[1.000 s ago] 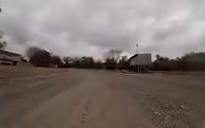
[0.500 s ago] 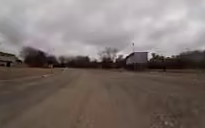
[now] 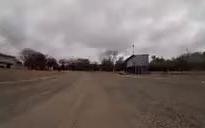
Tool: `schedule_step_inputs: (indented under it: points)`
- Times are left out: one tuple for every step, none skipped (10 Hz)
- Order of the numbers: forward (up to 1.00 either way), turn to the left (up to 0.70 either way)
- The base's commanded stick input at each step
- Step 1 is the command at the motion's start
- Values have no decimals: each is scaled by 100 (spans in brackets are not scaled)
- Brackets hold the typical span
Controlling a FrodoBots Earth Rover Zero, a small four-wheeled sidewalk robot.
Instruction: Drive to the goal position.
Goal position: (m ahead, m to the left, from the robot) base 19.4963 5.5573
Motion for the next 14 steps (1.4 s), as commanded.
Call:
schedule_step_inputs:
  points:
    - [70, 34]
    - [70, 21]
    - [70, 5]
    - [70, 1]
    - [70, 0]
    - [70, -1]
    - [70, -1]
    - [70, -1]
    - [70, -1]
    - [70, -1]
    - [70, -1]
    - [70, -1]
    - [70, -1]
    - [70, -1]
